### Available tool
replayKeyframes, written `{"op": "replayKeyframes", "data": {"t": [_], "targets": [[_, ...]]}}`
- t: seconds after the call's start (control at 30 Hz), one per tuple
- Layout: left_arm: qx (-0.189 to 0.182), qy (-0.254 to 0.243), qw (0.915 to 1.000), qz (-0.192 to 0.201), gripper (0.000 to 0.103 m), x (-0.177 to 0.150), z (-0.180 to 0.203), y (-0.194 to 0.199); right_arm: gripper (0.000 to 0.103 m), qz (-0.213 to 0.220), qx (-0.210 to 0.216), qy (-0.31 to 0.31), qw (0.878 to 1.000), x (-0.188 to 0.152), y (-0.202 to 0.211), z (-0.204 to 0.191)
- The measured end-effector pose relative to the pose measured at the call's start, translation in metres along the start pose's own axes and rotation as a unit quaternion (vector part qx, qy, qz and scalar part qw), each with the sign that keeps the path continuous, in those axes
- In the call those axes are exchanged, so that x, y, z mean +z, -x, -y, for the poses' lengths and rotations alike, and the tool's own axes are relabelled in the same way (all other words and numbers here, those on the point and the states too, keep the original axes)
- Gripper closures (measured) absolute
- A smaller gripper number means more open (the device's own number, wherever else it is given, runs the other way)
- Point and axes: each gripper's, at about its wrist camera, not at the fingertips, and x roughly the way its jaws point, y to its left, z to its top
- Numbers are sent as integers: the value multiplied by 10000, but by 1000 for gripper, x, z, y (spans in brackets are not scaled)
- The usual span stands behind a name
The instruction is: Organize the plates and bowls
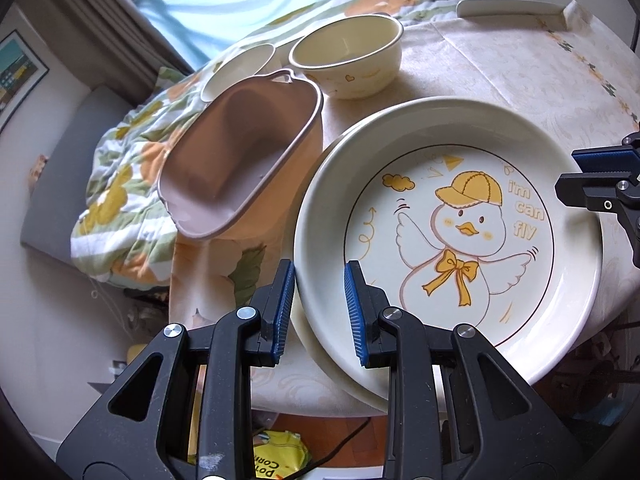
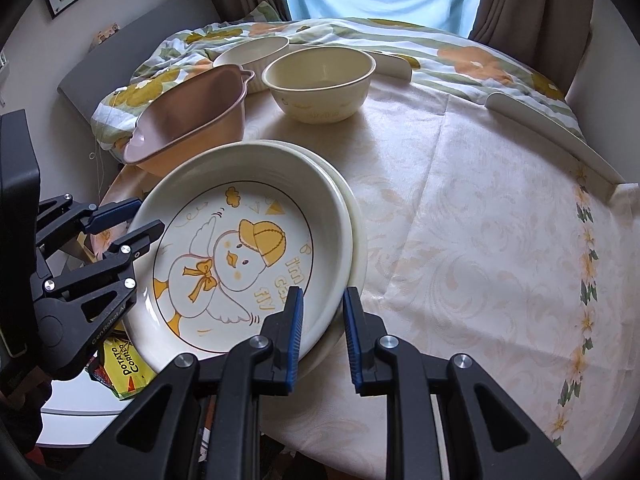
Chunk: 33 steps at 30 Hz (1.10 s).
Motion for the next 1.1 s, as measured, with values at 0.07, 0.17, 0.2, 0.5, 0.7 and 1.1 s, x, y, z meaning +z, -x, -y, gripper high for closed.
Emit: {"op": "replayKeyframes", "data": {"t": [0.07, 0.17, 0.2, 0.5, 0.7, 1.1], "targets": [[-12, 2, 10000, -12, 80, 0, 0, 0, 84, 1, 8, -8, 10000, 0, 0, 0], [-72, 52, 9999, -47, 80, 2, -2, 0, 84, -15, 31, -31, 10000, 1, 1, 1], [-95, 78, 9999, -47, 80, 2, -3, 2, 84, -3, 71, -76, 9999, 1, 3, 2], [-196, 1054, 9938, 288, 74, 13, -49, 60, 61, 476, 470, -22, 9978, 14, 55, 5], [-250, 1993, 9769, 730, 0, 11, -93, 94, 4, 1172, 954, 19, 9885, 30, 94, 11], [-420, 3312, 9422, 298, 0, 0, -143, 68, 4, 558, 1346, 686, 9870, 108, 57, -17]]}}
